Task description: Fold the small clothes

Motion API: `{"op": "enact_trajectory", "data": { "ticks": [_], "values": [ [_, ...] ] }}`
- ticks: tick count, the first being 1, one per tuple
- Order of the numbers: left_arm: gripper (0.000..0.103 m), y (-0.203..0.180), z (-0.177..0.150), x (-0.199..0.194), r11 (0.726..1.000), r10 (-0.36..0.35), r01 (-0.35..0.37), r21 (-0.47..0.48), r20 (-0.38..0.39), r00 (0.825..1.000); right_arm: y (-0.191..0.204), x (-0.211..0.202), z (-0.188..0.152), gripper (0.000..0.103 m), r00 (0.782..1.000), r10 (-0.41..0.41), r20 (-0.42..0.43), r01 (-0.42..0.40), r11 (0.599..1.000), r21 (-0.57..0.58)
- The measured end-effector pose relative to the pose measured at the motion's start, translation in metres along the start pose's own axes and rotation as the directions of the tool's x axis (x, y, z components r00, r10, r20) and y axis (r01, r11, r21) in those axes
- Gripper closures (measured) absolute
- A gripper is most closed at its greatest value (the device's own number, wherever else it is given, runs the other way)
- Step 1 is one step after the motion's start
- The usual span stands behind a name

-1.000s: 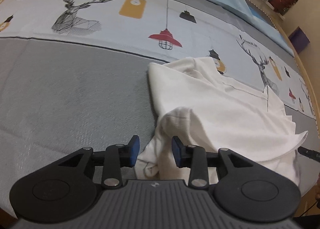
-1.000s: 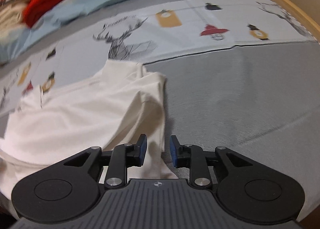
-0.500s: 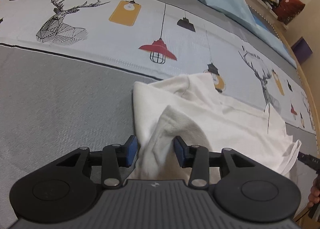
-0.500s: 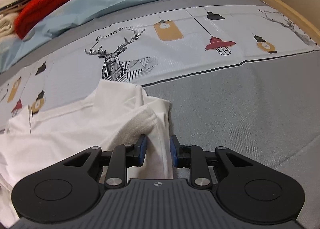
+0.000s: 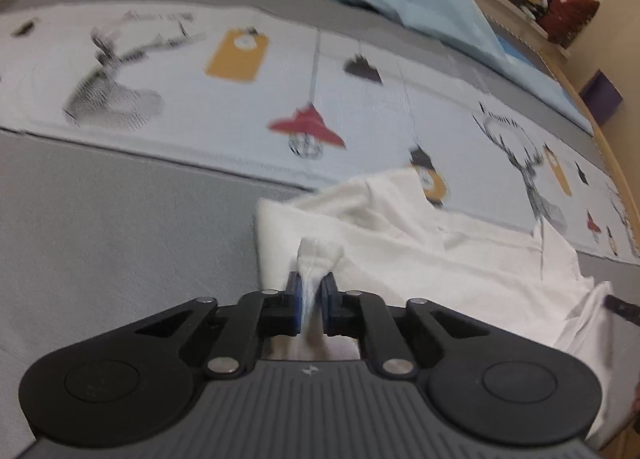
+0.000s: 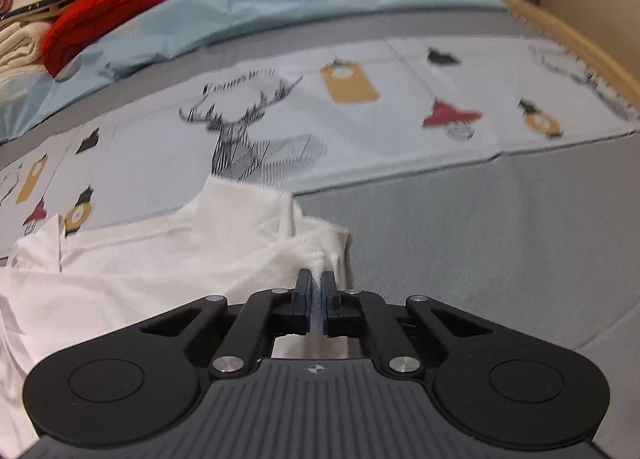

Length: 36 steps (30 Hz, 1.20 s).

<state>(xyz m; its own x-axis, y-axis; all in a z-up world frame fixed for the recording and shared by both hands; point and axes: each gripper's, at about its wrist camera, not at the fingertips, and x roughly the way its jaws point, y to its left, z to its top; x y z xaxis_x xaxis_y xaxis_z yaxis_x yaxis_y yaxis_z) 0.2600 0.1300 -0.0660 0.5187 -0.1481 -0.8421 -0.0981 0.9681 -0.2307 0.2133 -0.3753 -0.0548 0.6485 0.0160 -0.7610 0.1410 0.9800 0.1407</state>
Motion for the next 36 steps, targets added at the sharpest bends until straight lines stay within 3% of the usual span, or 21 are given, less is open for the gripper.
{"op": "enact_trajectory", "data": {
  "ticks": [4, 8, 14, 19, 21, 23, 25, 28, 30, 33, 34, 35, 36],
  "values": [
    [0.097, 0.007, 0.01, -0.016, 0.999, 0.024, -0.02, -0.039, 0.107, 0.994, -0.005, -0.014, 0.012, 0.1, 0.993, -0.008, 0.115, 0.0, 0.998, 0.068],
    [0.097, 0.002, 0.019, -0.026, 0.999, 0.044, -0.037, -0.036, 0.223, 0.974, -0.002, -0.019, 0.023, 0.1, 0.975, -0.03, 0.221, 0.008, 0.995, 0.101],
    [0.097, -0.003, 0.034, -0.022, 0.997, 0.074, -0.067, -0.033, 0.296, 0.952, 0.006, -0.009, 0.038, 0.1, 0.963, -0.058, 0.264, 0.026, 0.992, 0.124],
    [0.097, -0.001, 0.043, -0.014, 0.996, 0.083, -0.073, -0.043, 0.313, 0.946, 0.013, 0.005, 0.048, 0.1, 0.959, -0.063, 0.278, 0.027, 0.991, 0.131],
    [0.09, 0.001, 0.049, -0.005, 0.997, 0.072, -0.059, -0.054, 0.279, 0.958, 0.016, 0.017, 0.051, 0.098, 0.966, -0.073, 0.247, 0.042, 0.991, 0.13],
    [0.088, 0.006, 0.053, 0.004, 0.995, 0.081, -0.064, -0.082, 0.217, 0.973, 0.017, 0.033, 0.052, 0.097, 0.981, -0.107, 0.163, 0.084, 0.986, 0.142],
    [0.086, 0.014, 0.052, 0.004, 0.99, 0.095, -0.073, -0.118, 0.195, 0.976, 0.013, 0.042, 0.049, 0.093, 0.987, -0.129, 0.101, 0.111, 0.98, 0.165],
    [0.086, 0.026, 0.048, 0.001, 0.989, 0.009, 0.015, -0.149, 0.159, 0.987, 0.006, 0.04, 0.045, 0.093, 0.992, -0.1, 0.073, 0.085, 0.98, 0.178],
    [0.086, 0.027, 0.044, 0.005, 0.99, -0.055, 0.067, -0.122, 0.103, 0.993, 0.005, 0.036, 0.041, 0.093, 0.995, -0.076, 0.06, 0.067, 0.987, 0.147],
    [0.086, 0.025, 0.033, 0.018, 0.993, -0.102, 0.101, -0.063, -0.014, 0.995, 0.002, 0.043, 0.026, 0.085, 0.997, -0.017, -0.073, 0.023, 0.996, 0.088],
    [0.086, 0.024, 0.028, 0.025, 0.996, -0.084, 0.081, -0.035, -0.072, 0.994, 0.002, 0.049, 0.018, 0.085, 0.989, -0.031, -0.142, 0.039, 0.998, 0.053],
    [0.086, 0.024, 0.021, 0.033, 1.0, -0.012, 0.013, 0.003, -0.126, 0.992, 0.002, 0.052, 0.009, 0.085, 0.98, -0.068, -0.189, 0.072, 0.997, 0.014],
    [0.069, 0.026, 0.014, 0.04, 0.997, 0.073, -0.068, 0.035, -0.17, 0.983, 0.0, 0.052, 0.004, 0.079, 0.974, -0.093, -0.207, 0.093, 0.996, -0.014]
  ]
}}
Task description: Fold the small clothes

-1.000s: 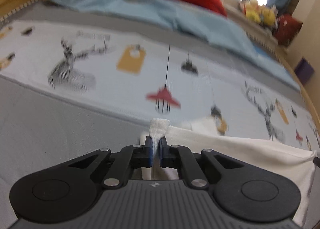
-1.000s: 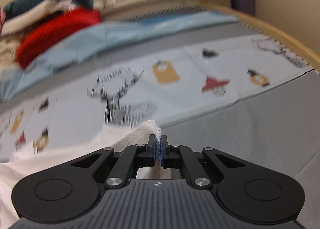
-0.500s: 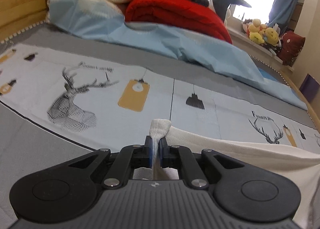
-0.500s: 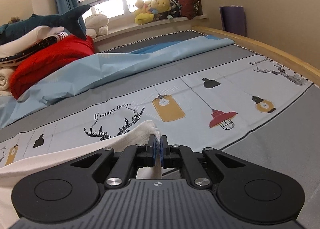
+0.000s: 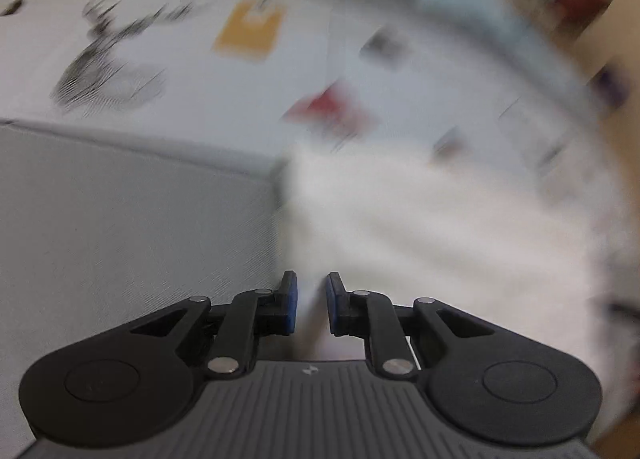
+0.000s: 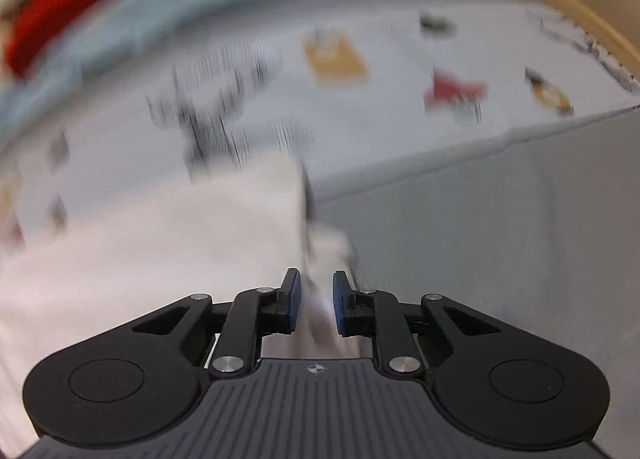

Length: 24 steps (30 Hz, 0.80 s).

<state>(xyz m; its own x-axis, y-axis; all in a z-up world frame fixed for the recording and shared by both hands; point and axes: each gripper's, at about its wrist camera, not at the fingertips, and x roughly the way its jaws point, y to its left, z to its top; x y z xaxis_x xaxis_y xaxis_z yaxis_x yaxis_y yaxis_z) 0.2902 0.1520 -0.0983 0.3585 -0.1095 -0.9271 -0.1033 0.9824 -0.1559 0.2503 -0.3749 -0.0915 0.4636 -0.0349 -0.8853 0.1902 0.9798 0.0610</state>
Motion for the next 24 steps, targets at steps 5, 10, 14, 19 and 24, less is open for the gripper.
{"op": "enact_trajectory", "data": {
  "ticks": [5, 10, 14, 19, 24],
  "values": [
    [0.071, 0.018, -0.016, -0.035, 0.996, 0.029, -0.023, -0.09, 0.059, 0.998, -0.028, -0.043, -0.012, 0.07, 0.998, 0.006, 0.065, -0.012, 0.995, 0.103],
    [0.071, 0.021, -0.04, -0.083, 0.994, -0.08, 0.086, -0.072, 0.081, 0.993, -0.041, -0.092, -0.037, 0.07, 0.989, 0.098, 0.108, -0.111, 0.986, 0.121],
    [0.071, 0.027, -0.068, -0.105, 0.99, -0.089, 0.101, -0.101, 0.116, 0.989, -0.035, -0.108, -0.067, 0.07, 0.982, 0.172, 0.084, -0.18, 0.979, 0.096],
    [0.071, 0.022, -0.089, -0.087, 0.971, -0.174, 0.177, -0.163, 0.033, 0.984, -0.029, -0.109, -0.08, 0.07, 0.986, 0.16, 0.049, -0.164, 0.983, 0.079],
    [0.071, 0.013, -0.093, -0.08, 0.982, -0.165, 0.162, -0.1, -0.015, 0.986, -0.032, -0.094, -0.086, 0.07, 0.993, 0.12, -0.017, -0.118, 0.988, 0.1]
  ]
}}
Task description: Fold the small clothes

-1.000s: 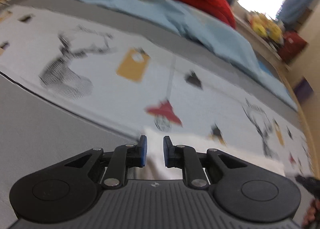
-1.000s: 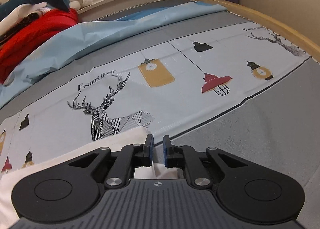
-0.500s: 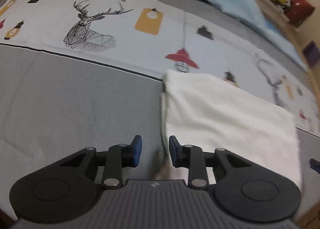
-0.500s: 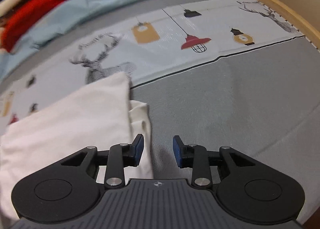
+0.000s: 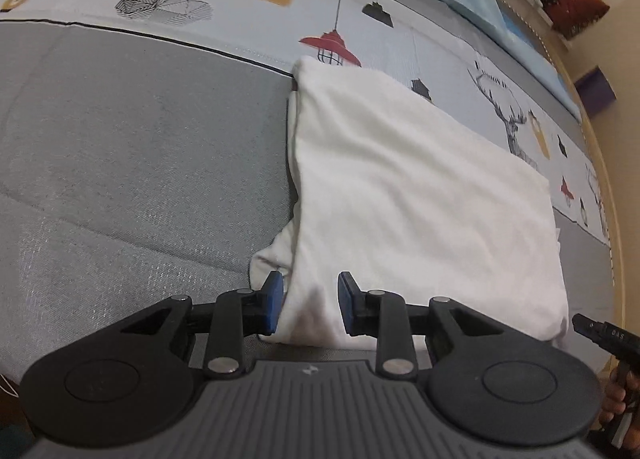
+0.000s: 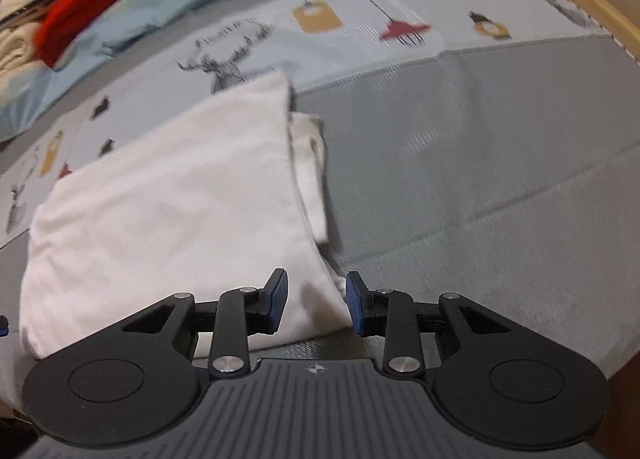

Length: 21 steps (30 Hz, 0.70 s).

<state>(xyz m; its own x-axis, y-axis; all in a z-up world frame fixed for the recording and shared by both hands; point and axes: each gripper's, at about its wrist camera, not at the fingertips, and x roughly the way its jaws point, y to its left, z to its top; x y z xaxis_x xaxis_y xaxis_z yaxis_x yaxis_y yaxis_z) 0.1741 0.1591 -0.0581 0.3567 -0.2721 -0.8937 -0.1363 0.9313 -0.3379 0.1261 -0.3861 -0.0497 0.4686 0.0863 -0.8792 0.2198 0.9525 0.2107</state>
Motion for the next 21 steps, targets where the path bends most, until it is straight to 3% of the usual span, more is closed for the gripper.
{"op": "enact_trajectory", "data": {
  "ticks": [13, 21],
  "values": [
    [0.071, 0.002, 0.001, 0.022, 0.999, 0.016, -0.014, 0.029, -0.089, 0.996, -0.002, 0.019, -0.003, 0.07, 0.998, -0.032, -0.062, 0.03, 0.999, -0.023],
    [0.078, 0.0, -0.002, 0.036, 0.994, 0.085, -0.075, 0.084, -0.119, 0.989, 0.0, 0.022, -0.005, 0.071, 0.996, -0.032, -0.083, 0.029, 0.999, -0.035]
  ]
}}
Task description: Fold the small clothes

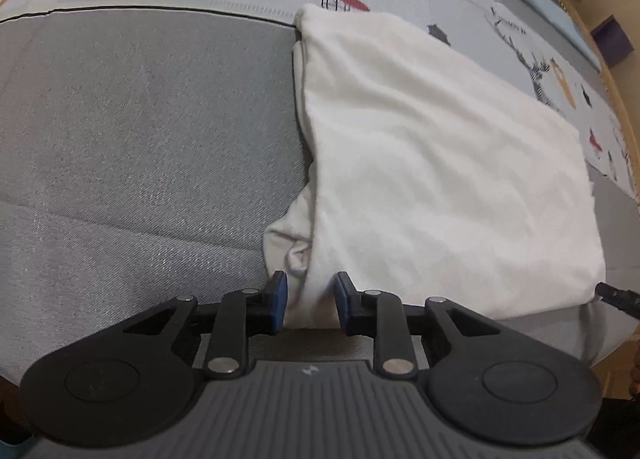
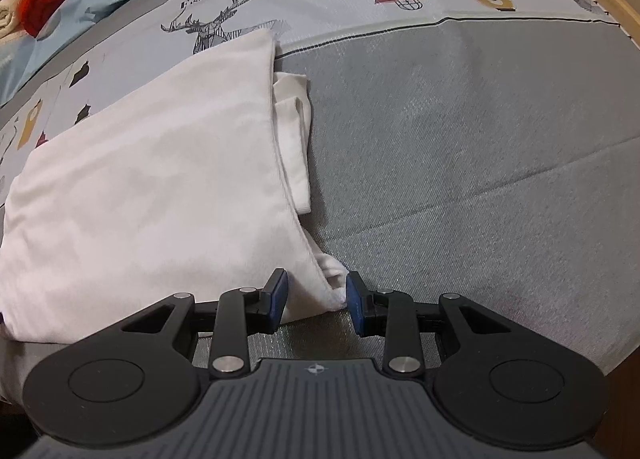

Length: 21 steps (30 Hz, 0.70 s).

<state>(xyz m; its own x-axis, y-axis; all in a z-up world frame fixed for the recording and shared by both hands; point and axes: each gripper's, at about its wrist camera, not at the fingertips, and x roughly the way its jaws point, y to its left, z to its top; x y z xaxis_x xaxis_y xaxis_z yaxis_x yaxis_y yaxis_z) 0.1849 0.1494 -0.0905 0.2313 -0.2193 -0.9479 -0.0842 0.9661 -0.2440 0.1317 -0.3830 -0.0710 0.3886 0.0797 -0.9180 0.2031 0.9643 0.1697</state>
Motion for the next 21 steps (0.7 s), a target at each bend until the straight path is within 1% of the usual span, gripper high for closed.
{"op": "enact_trajectory", "data": {
  "ticks": [1, 3, 4, 5, 7, 9, 12, 13, 14, 15, 17, 18, 19, 21],
  "values": [
    [0.08, 0.0, 0.0, 0.0, 1.0, -0.002, 0.002, 0.006, -0.001, 1.0, 0.001, 0.0, 0.0, 0.073, 1.0, 0.0, 0.002, 0.0, 1.0, -0.008],
    [0.093, -0.001, -0.001, -0.001, 1.0, -0.012, 0.012, 0.023, -0.001, 1.0, 0.002, -0.001, -0.001, 0.089, 1.0, 0.001, 0.003, -0.001, 1.0, -0.029],
    [0.094, -0.001, -0.002, -0.001, 0.999, -0.015, 0.015, 0.034, 0.001, 1.0, 0.003, -0.002, -0.002, 0.092, 1.0, 0.002, 0.008, -0.001, 0.999, -0.039],
    [0.099, -0.002, -0.003, -0.003, 0.999, -0.016, 0.016, 0.045, 0.004, 1.0, 0.004, -0.005, -0.003, 0.095, 1.0, 0.005, 0.019, -0.004, 0.999, -0.049],
    [0.1, -0.002, -0.005, -0.007, 0.997, -0.028, 0.026, 0.07, 0.019, 0.999, 0.002, -0.012, -0.004, 0.097, 0.998, 0.027, 0.05, -0.024, 0.998, -0.057],
    [0.1, -0.002, -0.008, -0.017, 0.994, -0.059, 0.054, 0.091, 0.058, 0.997, -0.003, -0.024, -0.004, 0.098, 0.994, 0.052, 0.097, -0.047, 0.998, -0.047],
    [0.1, 0.003, -0.012, -0.037, 0.988, -0.134, 0.121, 0.099, 0.134, 0.982, -0.014, -0.039, -0.006, 0.099, 0.984, 0.108, 0.144, -0.107, 0.994, -0.013],
    [0.1, 0.007, -0.013, -0.04, 0.988, -0.138, 0.126, 0.091, 0.14, 0.981, -0.017, -0.043, -0.007, 0.099, 0.981, 0.123, 0.152, -0.123, 0.992, -0.012],
    [0.1, 0.011, -0.014, -0.039, 0.99, -0.129, 0.12, 0.079, 0.13, 0.983, -0.018, -0.044, -0.008, 0.099, 0.981, 0.126, 0.149, -0.124, 0.992, -0.019],
    [0.103, 0.014, -0.015, -0.036, 0.992, -0.111, 0.104, 0.068, 0.108, 0.988, -0.019, -0.042, -0.01, 0.099, 0.985, 0.11, 0.131, -0.107, 0.994, -0.03],
    [0.103, 0.017, -0.017, -0.03, 0.996, -0.064, 0.059, 0.068, 0.068, 0.996, -0.018, -0.031, -0.013, 0.099, 0.995, 0.077, 0.058, -0.075, 0.996, -0.045],
    [0.103, 0.017, -0.018, -0.028, 0.997, -0.049, 0.045, 0.069, 0.053, 0.997, -0.016, -0.025, -0.015, 0.099, 0.998, 0.058, 0.02, -0.057, 0.997, -0.058],
    [0.103, 0.017, -0.018, -0.027, 0.996, -0.051, 0.048, 0.069, 0.048, 0.998, -0.013, -0.022, -0.016, 0.099, 0.999, 0.032, 0.003, -0.031, 0.996, -0.081],
    [0.102, 0.017, -0.02, -0.036, 0.994, -0.084, 0.078, 0.073, 0.08, 0.993, -0.007, -0.026, -0.017, 0.098, 0.999, -0.029, 0.04, 0.034, 0.992, -0.122]
  ]
}}
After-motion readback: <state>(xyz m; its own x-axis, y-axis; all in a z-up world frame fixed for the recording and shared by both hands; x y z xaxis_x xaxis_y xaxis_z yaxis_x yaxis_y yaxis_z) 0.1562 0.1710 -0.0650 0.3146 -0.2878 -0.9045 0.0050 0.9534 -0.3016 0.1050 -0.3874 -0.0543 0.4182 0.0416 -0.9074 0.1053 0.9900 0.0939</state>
